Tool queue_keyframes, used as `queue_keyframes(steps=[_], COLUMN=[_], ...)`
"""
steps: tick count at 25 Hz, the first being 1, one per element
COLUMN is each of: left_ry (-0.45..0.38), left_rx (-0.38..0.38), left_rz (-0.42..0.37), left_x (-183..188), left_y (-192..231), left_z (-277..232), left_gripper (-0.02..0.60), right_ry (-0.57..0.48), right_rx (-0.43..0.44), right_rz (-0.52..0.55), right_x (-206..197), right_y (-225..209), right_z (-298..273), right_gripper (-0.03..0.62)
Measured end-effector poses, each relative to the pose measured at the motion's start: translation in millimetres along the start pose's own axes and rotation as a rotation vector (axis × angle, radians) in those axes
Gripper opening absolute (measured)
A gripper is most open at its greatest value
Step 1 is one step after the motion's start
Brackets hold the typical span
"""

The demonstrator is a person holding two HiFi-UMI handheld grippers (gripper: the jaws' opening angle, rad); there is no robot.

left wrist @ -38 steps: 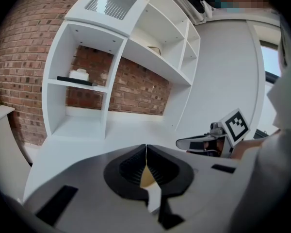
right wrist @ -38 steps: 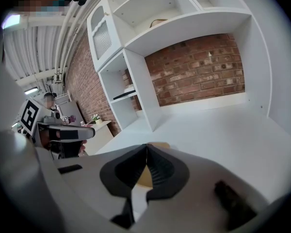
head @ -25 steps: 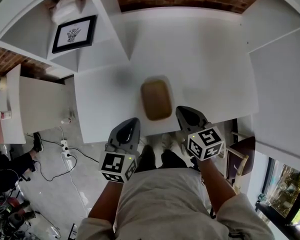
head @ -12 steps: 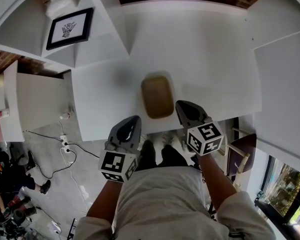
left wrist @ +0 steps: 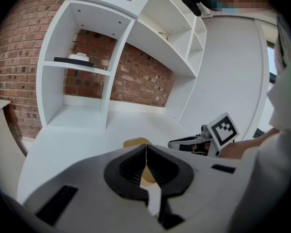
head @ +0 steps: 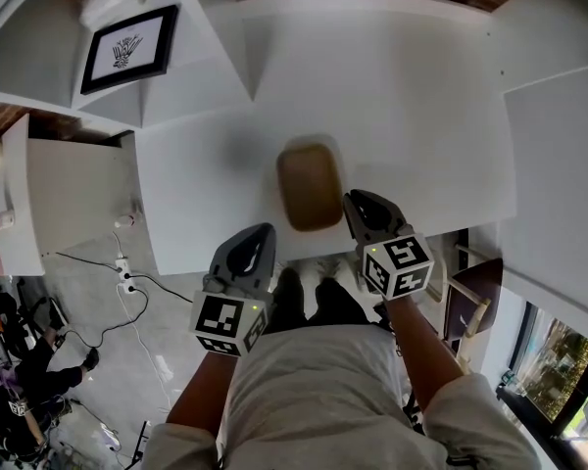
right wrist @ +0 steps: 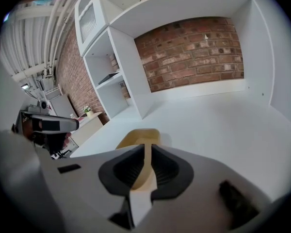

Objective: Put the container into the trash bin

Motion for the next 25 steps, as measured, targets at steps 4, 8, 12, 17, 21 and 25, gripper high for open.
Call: queue_keyframes(steps=[4, 8, 12, 17, 21, 25], left_ry=[0.007, 0.011, 0.019, 0.029, 0.035, 0.039], left_rx=[0.001, 0.002, 0.004, 0.010, 0.014, 0.019], left_rz=[0.005, 0.013, 0.021, 0.034, 0.043, 0.051], left_x=[-2, -3, -6, -9, -13, -15], left_y=[2, 5, 8, 10, 11, 13], left_z=[-3, -5, -7, -8, -8, -8], left_gripper=[0.017, 0.018, 0.017, 0.017, 0.017, 0.017], right_ry=[0.026, 0.051, 0.070, 0.091, 0.105, 0.122], right_rx=[-0.002, -0.006, -0.003, 0.003, 0.003, 0.003], right_rz=[-0.005, -0.009, -0.017, -0.021, -0.024, -0.028], right_x=[-3, -6, -8, -9, -10, -12], right_y=[-2, -4, -7, -10, -12, -13], right_z=[-9, -17, -26, -35, -42, -48], right_gripper=[0.032, 0.036, 0.102, 0.110, 0.110, 0.110])
Point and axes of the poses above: the fingertips, and each gripper's own axes: z backward along the fingers, y to its left, x out of its top, the point moved 10 cm from there along z, backward along the fingers, and after that the axes turned 12 degrees about y, right-handed, at the moved point
